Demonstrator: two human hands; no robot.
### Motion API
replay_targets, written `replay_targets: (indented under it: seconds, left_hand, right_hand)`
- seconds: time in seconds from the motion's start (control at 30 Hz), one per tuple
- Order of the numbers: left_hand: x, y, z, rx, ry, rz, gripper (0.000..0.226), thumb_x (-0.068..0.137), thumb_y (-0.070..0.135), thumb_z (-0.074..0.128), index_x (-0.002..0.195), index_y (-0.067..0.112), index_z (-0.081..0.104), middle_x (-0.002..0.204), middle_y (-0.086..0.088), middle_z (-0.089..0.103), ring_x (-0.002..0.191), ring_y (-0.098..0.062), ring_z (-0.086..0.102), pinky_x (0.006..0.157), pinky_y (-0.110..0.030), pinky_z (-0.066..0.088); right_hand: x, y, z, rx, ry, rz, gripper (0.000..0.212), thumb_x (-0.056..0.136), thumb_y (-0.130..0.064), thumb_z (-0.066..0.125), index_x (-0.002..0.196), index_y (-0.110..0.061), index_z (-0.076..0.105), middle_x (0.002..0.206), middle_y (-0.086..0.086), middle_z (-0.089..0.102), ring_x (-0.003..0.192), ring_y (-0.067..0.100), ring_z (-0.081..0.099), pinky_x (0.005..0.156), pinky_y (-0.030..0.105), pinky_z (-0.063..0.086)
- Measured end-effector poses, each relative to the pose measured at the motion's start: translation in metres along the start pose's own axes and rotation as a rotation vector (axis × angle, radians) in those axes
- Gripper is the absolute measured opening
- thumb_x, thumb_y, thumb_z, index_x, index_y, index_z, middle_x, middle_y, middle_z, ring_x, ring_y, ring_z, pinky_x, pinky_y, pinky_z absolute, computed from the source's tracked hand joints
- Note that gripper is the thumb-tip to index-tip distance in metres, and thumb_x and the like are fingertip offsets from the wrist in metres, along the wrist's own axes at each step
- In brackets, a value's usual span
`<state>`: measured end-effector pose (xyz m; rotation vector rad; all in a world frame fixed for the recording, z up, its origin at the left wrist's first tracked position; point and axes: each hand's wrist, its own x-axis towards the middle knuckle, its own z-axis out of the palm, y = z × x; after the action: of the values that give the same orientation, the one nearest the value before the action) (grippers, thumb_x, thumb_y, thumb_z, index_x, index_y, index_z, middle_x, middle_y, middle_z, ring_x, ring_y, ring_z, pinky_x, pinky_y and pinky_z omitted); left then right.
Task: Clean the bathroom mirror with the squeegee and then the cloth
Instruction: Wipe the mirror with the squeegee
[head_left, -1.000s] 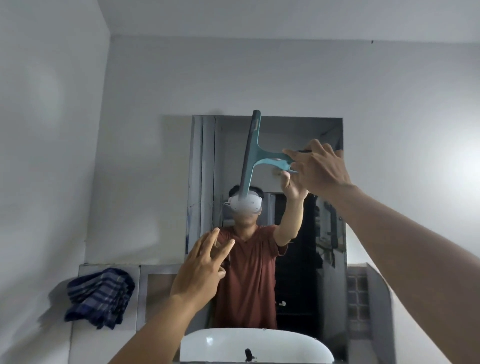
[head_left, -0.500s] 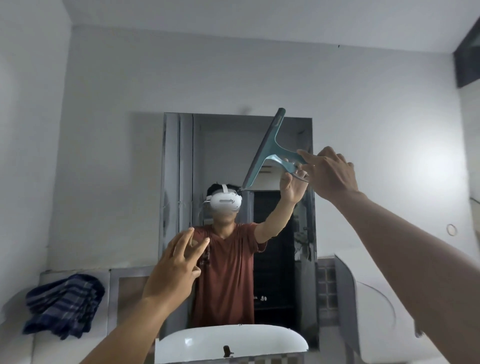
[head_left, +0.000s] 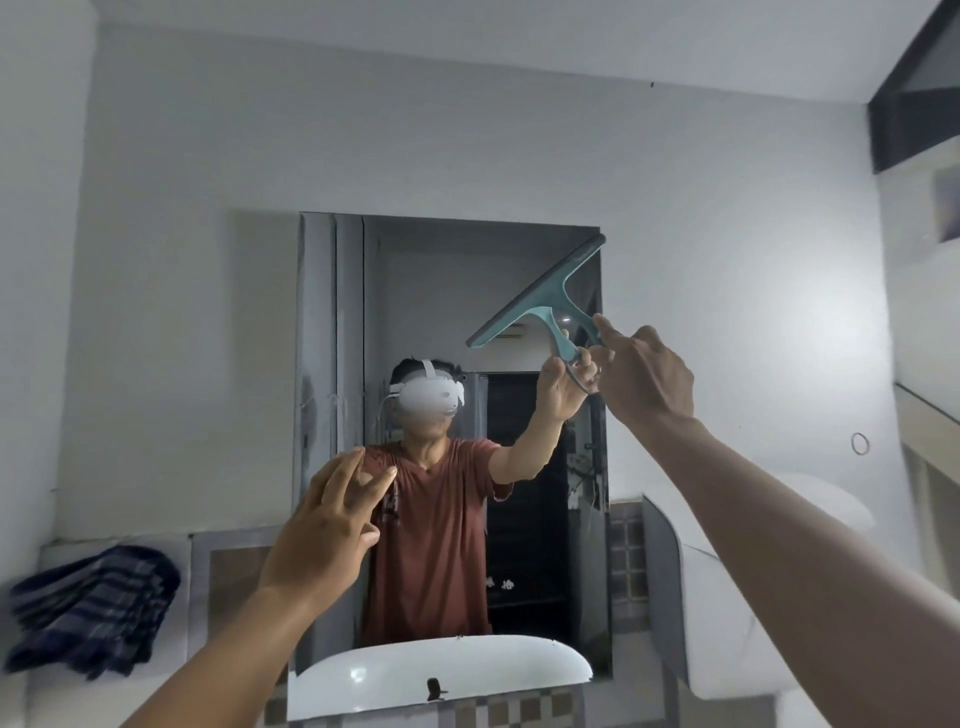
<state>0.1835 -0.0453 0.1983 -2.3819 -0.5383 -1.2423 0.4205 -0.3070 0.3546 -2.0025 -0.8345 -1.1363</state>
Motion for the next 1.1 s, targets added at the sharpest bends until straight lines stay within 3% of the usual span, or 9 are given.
replay_targets:
  seconds: [0.13,0.23,0.3,0.43,0.63,0.77,1.0,1.1]
  left_hand:
    - [0.000,0.001,-0.002,0.007,-0.003,0.002,0.092,0.064,0.018,0.093,0.145,0.020,0.050,0.149,-0.020,0.042,0.138,-0.041,0.040,0.093,-0.052,0.057]
    - [0.000,0.002,-0.004,0.011,-0.006,0.002,0.089,0.066,0.018,0.091,0.145,0.020,0.050,0.150,-0.020,0.041,0.138,-0.042,0.039,0.094,-0.054,0.056]
    - [0.001,0.001,-0.005,0.012,-0.006,0.007,0.087,0.068,0.018,0.090,0.146,0.019,0.049,0.150,-0.020,0.041,0.138,-0.042,0.038,0.097,-0.055,0.054]
    - [-0.003,0.001,-0.008,0.027,0.008,0.019,0.083,0.072,0.017,0.087,0.146,0.016,0.050,0.149,-0.021,0.041,0.138,-0.042,0.040,0.101,-0.055,0.052]
    - [-0.024,-0.001,-0.002,0.025,0.000,-0.012,0.088,0.073,0.015,0.086,0.150,0.013,0.044,0.150,-0.021,0.038,0.139,-0.042,0.039,0.108,-0.054,0.046]
    - [-0.032,0.001,0.003,0.033,-0.018,-0.021,0.094,0.065,0.016,0.092,0.148,0.011,0.047,0.148,-0.023,0.041,0.136,-0.044,0.043,0.105,-0.052,0.042]
    - [-0.033,0.002,0.002,0.064,-0.037,-0.035,0.091,0.069,0.018,0.090,0.149,0.012,0.047,0.150,-0.021,0.039,0.138,-0.041,0.042,0.102,-0.052,0.051]
    - [-0.037,-0.001,0.001,0.066,-0.046,-0.057,0.090,0.069,0.020,0.089,0.148,0.013,0.047,0.151,-0.021,0.039,0.136,-0.041,0.044,0.098,-0.048,0.055]
  right_hand:
    - [-0.021,-0.011,0.007,0.041,-0.033,0.068,0.044,0.108,-0.033,0.035,0.152,-0.040,0.037,0.097,0.007,0.053,0.071,0.027,0.056,0.066,0.035,0.046]
    - [-0.037,-0.021,0.015,0.076,-0.051,0.082,0.043,0.105,-0.031,0.038,0.149,-0.030,0.038,0.096,0.007,0.051,0.070,0.028,0.058,0.066,0.038,0.052]
    - [-0.044,-0.028,0.020,0.103,-0.073,0.086,0.044,0.102,-0.029,0.044,0.146,-0.025,0.037,0.099,0.006,0.050,0.071,0.029,0.058,0.063,0.038,0.048]
    - [-0.055,-0.034,0.027,0.166,-0.114,0.076,0.047,0.100,-0.026,0.050,0.144,-0.024,0.035,0.108,0.010,0.058,0.078,0.032,0.065,0.067,0.043,0.056]
    - [-0.080,-0.044,0.041,0.267,-0.213,0.113,0.066,0.098,-0.032,0.046,0.155,-0.027,0.014,0.101,0.014,0.061,0.079,0.031,0.062,0.062,0.039,0.049]
    - [-0.095,-0.063,0.056,0.425,-0.225,0.174,0.068,0.097,-0.032,0.044,0.155,-0.027,0.010,0.095,0.014,0.065,0.073,0.030,0.065,0.067,0.047,0.058]
    - [-0.122,-0.114,0.081,0.680,-0.210,0.294,0.077,0.093,-0.048,0.041,0.154,-0.036,-0.005,0.104,0.009,0.069,0.090,0.028,0.068,0.079,0.050,0.059]
    - [-0.130,-0.139,0.090,0.701,-0.192,0.298,0.079,0.096,-0.050,0.040,0.155,-0.029,-0.008,0.106,0.006,0.068,0.098,0.026,0.067,0.082,0.049,0.058]
